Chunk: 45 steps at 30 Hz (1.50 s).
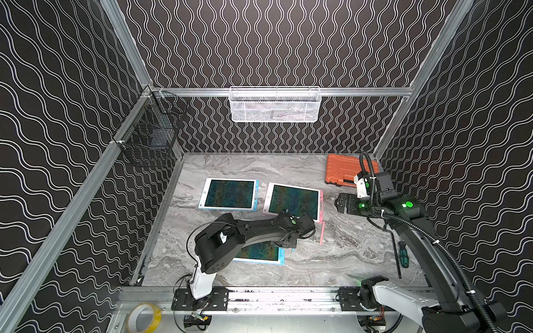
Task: Place the stylus back onto the writing tablet
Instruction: Place the stylus on the writing tablet.
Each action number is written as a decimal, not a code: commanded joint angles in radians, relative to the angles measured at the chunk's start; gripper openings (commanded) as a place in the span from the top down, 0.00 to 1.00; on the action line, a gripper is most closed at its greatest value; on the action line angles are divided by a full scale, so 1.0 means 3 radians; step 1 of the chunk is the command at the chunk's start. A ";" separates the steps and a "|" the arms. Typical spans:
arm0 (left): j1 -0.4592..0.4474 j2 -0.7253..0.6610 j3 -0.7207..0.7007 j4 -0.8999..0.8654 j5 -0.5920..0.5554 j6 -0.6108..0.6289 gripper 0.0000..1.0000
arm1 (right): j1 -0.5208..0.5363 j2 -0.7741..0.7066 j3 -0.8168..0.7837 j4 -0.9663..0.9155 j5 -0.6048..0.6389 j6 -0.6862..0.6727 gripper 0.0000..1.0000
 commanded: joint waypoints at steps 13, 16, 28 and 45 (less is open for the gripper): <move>0.0006 0.0182 0.0106 0.0183 0.0051 0.0102 0.85 | 0.0001 0.0056 0.0078 0.0018 0.0005 0.0014 0.00; 0.0006 0.0175 0.0070 0.0182 0.0049 0.0088 0.83 | -0.0002 0.0061 0.0078 0.0020 0.0006 0.0013 0.00; 0.0011 0.0164 0.0060 0.0155 -0.0003 0.0081 0.83 | -0.0001 0.0064 0.0073 0.0037 -0.0018 0.0029 0.00; 0.0041 0.0161 0.0038 0.0169 -0.0026 0.0115 0.83 | 0.0004 0.0071 0.0063 0.0038 -0.0045 0.0054 0.00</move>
